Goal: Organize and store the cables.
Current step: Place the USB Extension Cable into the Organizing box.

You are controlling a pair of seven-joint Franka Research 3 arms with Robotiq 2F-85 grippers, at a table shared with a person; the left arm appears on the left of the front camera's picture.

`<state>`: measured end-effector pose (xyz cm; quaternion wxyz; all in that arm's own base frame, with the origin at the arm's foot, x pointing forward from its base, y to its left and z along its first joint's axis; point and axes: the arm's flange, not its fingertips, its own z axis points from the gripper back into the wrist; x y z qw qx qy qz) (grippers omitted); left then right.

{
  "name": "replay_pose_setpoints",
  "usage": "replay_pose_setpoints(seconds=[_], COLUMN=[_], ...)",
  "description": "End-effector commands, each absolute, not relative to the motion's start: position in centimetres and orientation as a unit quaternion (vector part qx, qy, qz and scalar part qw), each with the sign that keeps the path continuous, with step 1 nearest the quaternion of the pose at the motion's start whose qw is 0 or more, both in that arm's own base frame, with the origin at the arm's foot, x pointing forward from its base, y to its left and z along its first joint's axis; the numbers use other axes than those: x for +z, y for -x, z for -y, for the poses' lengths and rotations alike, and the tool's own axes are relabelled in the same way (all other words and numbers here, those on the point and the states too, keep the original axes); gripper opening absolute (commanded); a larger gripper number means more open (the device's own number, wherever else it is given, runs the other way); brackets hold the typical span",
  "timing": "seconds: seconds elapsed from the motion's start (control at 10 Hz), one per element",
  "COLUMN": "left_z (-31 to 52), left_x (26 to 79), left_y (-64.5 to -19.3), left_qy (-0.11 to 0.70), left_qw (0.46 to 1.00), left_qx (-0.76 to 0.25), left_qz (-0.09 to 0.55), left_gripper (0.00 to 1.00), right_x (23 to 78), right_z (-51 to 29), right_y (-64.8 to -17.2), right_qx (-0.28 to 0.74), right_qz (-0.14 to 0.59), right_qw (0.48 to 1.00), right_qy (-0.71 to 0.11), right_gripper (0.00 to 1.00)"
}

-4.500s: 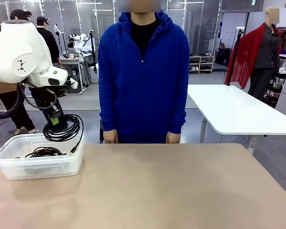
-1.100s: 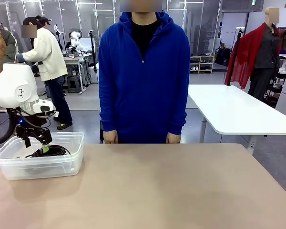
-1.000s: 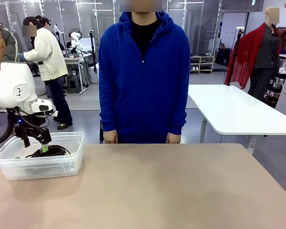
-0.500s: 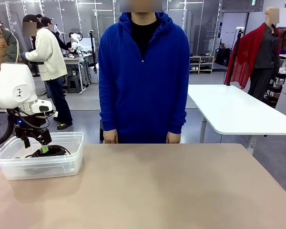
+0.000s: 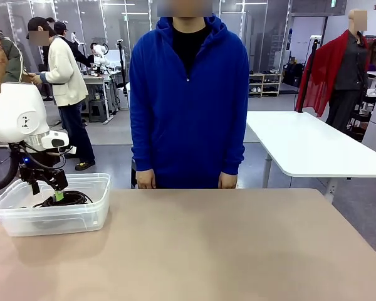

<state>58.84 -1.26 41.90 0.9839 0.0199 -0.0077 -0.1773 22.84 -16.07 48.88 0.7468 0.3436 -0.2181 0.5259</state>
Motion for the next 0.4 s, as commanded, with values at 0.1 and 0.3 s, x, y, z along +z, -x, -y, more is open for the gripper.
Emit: replay_pose_setpoints(seconds=[0.1,0.3], left_z=[1.24,1.24], left_x=[42.03,42.03], left_y=[-59.14,-59.14], left_qy=[-0.023,-0.023], left_qw=[0.984,0.984], left_qx=[-0.177,-0.177], left_qz=[0.008,0.008], left_gripper=[1.00,1.00], right_x=[49.15,49.15], right_z=[16.10,16.10], right_y=[-22.88,-22.88], right_qx=[0.526,0.526], right_qz=[0.223,0.223], right_qw=[0.745,0.745], right_qy=[-0.345,-0.345], right_gripper=[1.00,1.00])
